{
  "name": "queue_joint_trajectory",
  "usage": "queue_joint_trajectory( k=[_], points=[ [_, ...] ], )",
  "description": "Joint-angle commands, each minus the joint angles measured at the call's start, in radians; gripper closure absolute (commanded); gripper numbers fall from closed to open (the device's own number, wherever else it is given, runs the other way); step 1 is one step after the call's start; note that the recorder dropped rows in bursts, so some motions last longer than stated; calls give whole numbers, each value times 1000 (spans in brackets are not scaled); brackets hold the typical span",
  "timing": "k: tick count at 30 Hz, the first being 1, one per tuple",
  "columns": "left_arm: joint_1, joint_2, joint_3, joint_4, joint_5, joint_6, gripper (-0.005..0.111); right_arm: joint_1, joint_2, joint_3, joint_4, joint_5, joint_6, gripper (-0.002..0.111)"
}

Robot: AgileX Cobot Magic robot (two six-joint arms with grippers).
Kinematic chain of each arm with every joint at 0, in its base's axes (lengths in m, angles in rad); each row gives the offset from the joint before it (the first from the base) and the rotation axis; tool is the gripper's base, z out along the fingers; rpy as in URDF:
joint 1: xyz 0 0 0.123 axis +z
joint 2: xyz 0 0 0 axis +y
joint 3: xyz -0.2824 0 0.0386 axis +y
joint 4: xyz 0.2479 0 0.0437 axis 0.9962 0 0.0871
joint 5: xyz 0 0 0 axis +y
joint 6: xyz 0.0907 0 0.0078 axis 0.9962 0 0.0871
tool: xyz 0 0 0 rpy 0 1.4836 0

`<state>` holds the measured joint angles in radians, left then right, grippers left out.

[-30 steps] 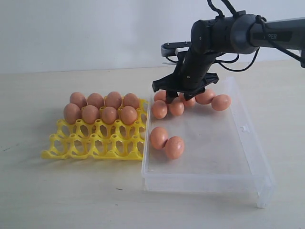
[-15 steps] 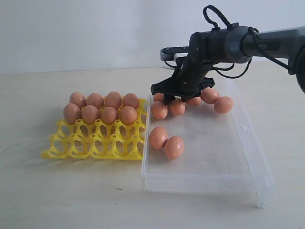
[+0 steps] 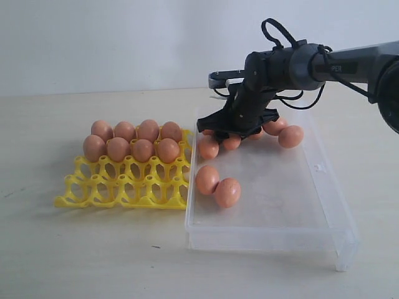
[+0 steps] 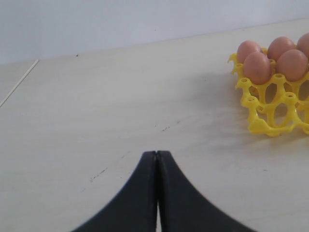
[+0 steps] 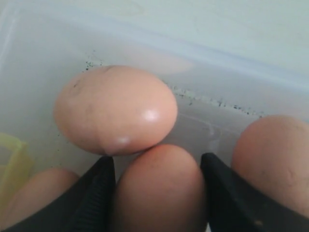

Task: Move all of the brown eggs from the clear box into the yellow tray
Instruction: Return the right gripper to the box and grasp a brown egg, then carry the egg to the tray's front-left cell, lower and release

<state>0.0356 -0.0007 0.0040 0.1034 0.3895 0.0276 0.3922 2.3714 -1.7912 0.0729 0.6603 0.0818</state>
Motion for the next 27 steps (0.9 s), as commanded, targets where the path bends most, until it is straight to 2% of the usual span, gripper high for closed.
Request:
queue_joint_trajectory(
  k=[1,8,14,19,22,27],
  points=[
    [-6,1,-4,-2,-9,-5,107,3,-40,-4,0,-3,-13,108],
    [-6,1,-4,-2,-9,-5,107,15,-118,48,-27,-40,-35,108],
    [-6,1,-4,-2,-9,-5,107,70,-268,280,11,-185,-37,108],
    [-6,1,-4,-2,-9,-5,107,187,-407,447,96,-390,-106,108],
    [-6,1,-4,-2,-9,-5,107,281,-442,457,174,-432,-193,108],
    [-6,1,-4,-2,-9,-5,107,426,-417,445,410,-583,-444,108]
  ],
)
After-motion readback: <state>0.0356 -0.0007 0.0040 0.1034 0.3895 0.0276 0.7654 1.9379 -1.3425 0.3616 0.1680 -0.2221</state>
